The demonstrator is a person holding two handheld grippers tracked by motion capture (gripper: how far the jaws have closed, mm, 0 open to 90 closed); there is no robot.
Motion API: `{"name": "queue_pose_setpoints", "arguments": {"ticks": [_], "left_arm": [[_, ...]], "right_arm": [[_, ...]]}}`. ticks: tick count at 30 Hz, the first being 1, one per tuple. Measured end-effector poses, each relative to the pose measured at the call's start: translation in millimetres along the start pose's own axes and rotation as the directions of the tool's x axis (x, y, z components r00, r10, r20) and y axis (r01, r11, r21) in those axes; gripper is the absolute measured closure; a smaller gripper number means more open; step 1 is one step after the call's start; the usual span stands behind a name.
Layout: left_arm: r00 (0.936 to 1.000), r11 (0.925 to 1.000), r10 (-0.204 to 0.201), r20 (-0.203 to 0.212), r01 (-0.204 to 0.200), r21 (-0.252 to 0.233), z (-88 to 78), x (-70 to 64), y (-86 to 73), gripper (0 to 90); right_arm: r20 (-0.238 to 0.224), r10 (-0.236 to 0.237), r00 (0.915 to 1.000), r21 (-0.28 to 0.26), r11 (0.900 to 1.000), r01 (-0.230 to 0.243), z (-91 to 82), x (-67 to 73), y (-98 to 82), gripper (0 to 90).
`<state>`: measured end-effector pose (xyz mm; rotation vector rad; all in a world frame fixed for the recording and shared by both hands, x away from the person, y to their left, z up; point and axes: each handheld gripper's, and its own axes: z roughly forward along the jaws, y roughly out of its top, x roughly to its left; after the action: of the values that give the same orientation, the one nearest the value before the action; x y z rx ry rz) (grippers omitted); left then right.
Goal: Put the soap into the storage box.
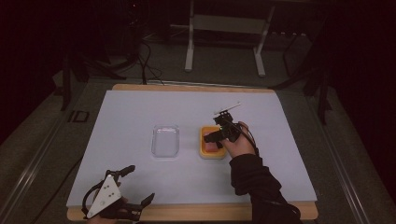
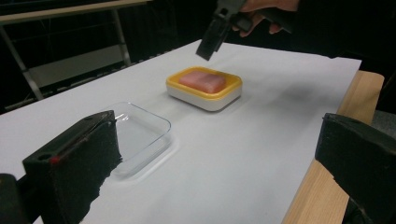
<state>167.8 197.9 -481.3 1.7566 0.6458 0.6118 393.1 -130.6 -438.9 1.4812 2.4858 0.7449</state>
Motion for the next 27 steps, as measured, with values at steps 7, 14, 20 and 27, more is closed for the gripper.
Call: {"name": "queue_pose_setpoints", "arguments": {"ticks": [7, 14, 20, 27], "left_arm": [[1.0000, 1.0000, 0.005, -0.001, -0.005, 0.006, 1.0, -0.2, -0.2, 0.2], [1.0000, 1.0000, 0.004, -0.002, -0.004, 0.008, 1.3, 0.0, -0.5, 0.2], [1.0000, 0.9999, 0.003, -0.003, -0.003, 0.011, 1.6, 0.0, -0.6, 0.2], [1.0000, 0.9999, 0.005, -0.004, -0.005, 0.012, 1.9, -0.2, -0.7, 0.2]], "right_arm": [[-0.013, -0.042, 0.9990, -0.032, 0.999, 0.042, -11.3, -7.4, -16.4, 12.0], [-0.023, -0.080, 0.9965, -0.076, 0.994, 0.078, -27.8, -13.5, -36.9, 12.0], [-0.032, -0.136, 0.9902, -0.129, 0.983, 0.131, -40.0, -20.0, -56.7, 11.9], [-0.023, -0.159, 0.9870, -0.175, 0.973, 0.153, -48.1, -28.0, -80.1, 12.0]]}}
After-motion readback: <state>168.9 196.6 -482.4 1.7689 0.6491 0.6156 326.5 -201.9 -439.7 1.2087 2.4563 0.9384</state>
